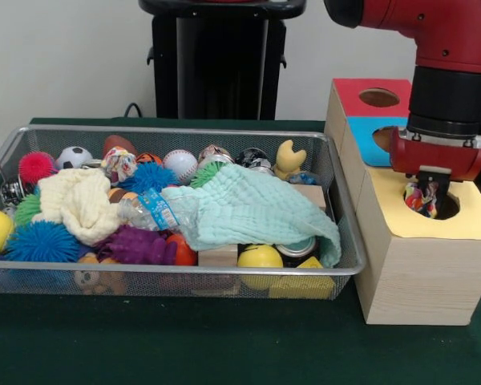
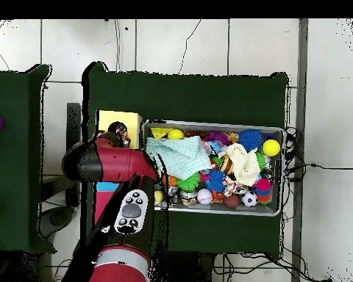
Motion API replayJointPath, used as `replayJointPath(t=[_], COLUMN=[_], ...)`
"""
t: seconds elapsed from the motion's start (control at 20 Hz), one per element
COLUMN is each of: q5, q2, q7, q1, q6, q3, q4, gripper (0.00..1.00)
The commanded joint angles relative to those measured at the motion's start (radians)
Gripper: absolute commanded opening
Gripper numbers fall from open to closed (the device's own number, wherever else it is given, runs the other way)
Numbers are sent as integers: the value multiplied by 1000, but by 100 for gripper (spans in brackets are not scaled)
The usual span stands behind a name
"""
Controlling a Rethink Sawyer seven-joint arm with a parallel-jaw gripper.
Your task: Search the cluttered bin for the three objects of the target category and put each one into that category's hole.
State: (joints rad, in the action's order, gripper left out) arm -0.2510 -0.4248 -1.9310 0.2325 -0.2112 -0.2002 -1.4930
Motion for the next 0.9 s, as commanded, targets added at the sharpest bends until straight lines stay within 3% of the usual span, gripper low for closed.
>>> replayJointPath(t=[0.05, 0.2, 0.25, 0.9], q5=[-9, 0, 4, -33], q2=[117, 117, 118, 119], q7=[-173, -169, -166, -191], q1=[15, 20, 24, 22], q6=[-40, -14, -3, 5], q3=[98, 91, 87, 97], q4=[-80, -80, -79, -97], gripper=[0, 0, 100, 100])
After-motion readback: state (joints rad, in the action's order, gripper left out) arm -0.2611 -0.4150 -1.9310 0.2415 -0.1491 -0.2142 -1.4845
